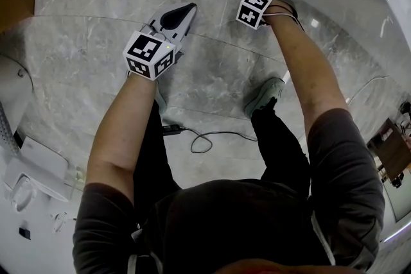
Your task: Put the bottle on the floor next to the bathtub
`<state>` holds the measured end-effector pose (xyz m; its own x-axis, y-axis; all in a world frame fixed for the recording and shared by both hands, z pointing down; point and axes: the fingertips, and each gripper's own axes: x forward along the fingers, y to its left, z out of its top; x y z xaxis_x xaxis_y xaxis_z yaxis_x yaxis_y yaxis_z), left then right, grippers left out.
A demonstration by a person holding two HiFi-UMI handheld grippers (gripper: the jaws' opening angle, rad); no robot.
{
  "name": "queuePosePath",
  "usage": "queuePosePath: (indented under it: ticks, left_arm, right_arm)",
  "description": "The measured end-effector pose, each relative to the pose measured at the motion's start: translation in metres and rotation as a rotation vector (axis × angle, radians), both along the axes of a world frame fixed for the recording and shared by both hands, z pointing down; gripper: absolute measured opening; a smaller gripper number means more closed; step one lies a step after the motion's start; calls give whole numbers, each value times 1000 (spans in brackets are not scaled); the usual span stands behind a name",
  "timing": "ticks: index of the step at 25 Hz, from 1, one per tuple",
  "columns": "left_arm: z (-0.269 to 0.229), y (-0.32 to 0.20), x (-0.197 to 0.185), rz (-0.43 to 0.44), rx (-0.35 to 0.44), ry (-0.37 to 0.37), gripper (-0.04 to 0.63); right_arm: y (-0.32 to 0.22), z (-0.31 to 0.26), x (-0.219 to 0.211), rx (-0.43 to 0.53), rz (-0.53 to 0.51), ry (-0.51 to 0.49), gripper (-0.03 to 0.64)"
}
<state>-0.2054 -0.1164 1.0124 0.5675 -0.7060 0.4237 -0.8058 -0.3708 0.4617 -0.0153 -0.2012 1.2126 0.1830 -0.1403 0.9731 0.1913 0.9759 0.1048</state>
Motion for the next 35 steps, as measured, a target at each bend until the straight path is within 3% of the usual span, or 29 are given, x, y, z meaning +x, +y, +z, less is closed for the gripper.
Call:
queuePosePath:
  ticks: [8,18,26,30,35]
  left_arm:
    - [0,4,-4,-9,4,-2,5]
    - [-37,2,6,6,32,-1,5]
    - [-157,9,22,71,50,-25,5]
    - [-253,8,28,84,77,-25,5]
    - [-392,11,55,162,150,-31,5]
  right_arm:
    - [-3,0,-5,24,-12,5,157]
    - [0,-60,-15,37,12,-91,297]
    - [27,-231,-11,9,87,-238,310]
    - [48,-348,0,-7,142,-319,308]
    - [59,-502,6,19,186,-446,298]
